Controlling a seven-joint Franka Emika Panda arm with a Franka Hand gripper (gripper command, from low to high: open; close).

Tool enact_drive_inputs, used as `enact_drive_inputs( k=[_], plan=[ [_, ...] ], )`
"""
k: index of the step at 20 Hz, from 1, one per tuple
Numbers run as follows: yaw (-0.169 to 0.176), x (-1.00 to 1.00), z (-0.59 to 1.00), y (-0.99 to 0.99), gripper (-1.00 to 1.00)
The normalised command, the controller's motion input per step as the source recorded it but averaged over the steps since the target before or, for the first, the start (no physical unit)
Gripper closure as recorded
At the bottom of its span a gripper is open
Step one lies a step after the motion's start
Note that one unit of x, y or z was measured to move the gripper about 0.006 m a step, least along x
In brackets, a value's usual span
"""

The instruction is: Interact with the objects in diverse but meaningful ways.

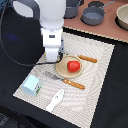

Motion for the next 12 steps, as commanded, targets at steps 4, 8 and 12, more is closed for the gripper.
enact_drive_inputs(
  k=[4, 8, 12],
  plan=[
    [0.0, -0.65, -0.05, -0.4, 1.0],
    [0.001, -0.73, -0.16, -0.25, 1.0],
    [0.026, -0.9, -0.22, -0.05, 1.0]
  ],
)
